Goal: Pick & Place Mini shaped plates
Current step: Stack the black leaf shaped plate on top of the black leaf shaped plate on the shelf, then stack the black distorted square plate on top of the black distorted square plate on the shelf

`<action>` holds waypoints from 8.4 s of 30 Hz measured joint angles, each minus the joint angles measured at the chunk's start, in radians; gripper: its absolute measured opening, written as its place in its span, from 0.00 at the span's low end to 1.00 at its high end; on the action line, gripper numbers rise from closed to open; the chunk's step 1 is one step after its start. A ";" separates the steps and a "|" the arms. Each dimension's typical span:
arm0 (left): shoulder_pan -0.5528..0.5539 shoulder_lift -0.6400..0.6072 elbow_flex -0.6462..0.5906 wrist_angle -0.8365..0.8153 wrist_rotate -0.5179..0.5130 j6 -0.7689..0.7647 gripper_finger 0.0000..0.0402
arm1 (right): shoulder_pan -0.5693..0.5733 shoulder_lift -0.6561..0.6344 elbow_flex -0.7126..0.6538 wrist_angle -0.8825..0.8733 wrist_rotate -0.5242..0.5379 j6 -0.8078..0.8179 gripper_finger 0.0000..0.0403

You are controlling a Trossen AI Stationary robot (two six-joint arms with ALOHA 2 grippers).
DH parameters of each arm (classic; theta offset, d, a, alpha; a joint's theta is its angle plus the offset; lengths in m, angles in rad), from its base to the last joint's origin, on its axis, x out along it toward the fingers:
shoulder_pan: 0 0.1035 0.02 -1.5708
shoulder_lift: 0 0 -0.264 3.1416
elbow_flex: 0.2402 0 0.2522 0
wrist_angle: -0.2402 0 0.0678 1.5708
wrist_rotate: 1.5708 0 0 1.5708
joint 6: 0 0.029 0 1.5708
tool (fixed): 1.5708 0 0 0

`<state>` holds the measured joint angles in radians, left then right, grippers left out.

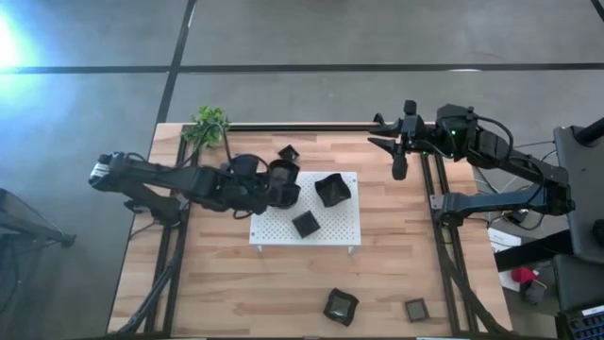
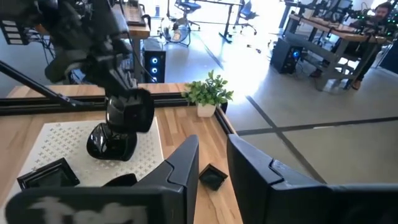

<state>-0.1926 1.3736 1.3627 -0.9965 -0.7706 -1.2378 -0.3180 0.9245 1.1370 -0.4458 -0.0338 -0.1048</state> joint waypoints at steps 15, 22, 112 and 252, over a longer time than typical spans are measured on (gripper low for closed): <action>-0.018 0.003 -0.079 0.115 0.127 -0.066 0.00 | 0.000 -0.002 0.000 0.000 0.000 0.000 0.20; -0.018 0.005 -0.099 0.115 0.142 -0.101 0.00 | 0.000 -0.002 0.000 0.000 0.000 0.000 0.18; -0.202 -0.180 -0.125 0.217 0.062 0.664 0.14 | 0.969 0.313 -0.156 -0.238 0.299 0.555 0.03; -0.302 -0.180 -0.125 0.399 0.128 0.966 0.14 | 0.558 0.466 0.284 -0.442 0.521 0.902 0.02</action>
<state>-0.4946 1.1934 1.2373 -0.5976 -0.6426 -0.2715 0.2402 1.3902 1.4208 -0.8875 0.4874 0.7968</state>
